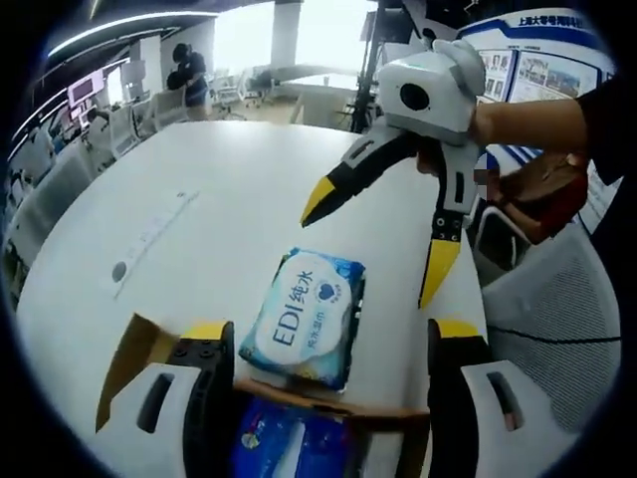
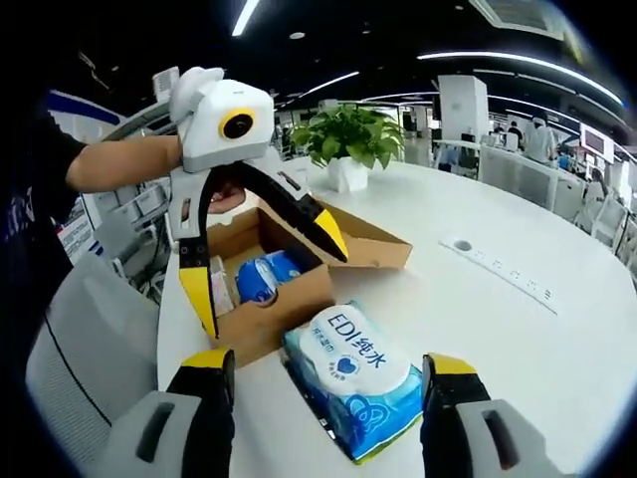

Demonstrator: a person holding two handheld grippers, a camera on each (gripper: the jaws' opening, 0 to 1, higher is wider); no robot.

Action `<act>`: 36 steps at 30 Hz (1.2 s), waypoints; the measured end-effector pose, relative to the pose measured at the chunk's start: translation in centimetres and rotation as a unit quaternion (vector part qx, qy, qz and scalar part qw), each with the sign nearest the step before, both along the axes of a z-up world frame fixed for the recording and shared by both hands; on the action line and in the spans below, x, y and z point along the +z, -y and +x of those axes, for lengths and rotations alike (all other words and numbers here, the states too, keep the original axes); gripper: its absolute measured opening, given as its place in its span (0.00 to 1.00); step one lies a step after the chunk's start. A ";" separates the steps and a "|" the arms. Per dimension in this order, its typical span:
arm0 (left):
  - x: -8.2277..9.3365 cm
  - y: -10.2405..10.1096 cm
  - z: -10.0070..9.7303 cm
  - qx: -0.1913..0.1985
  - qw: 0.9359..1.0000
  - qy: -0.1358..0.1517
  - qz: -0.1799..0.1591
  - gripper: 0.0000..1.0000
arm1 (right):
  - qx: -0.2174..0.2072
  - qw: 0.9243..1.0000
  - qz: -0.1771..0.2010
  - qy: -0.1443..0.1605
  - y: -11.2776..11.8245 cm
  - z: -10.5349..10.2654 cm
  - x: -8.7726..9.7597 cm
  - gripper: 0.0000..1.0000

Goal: Operate the shoe box by opening the lid, removing the specified soft item, and placing it in the target area until the item is outside and the box remains undamaged.

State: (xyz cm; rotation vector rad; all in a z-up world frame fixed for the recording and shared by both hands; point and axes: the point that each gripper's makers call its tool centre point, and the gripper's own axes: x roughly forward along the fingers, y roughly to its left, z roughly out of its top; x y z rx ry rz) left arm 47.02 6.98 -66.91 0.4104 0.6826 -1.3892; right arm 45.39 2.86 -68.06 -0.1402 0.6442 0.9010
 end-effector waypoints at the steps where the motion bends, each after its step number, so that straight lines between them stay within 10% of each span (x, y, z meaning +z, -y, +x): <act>1: 0.4 -0.1 0.1 0.008 1.000 -0.002 -0.013 0.80 | -0.005 1.000 0.001 0.001 -0.1 -0.1 0.2 0.76; 36: 5.7 -7.8 -1.0 0.145 0.977 -0.027 -0.157 0.97 | -0.020 0.998 -0.030 0.051 -1.9 -3.3 3.0 0.75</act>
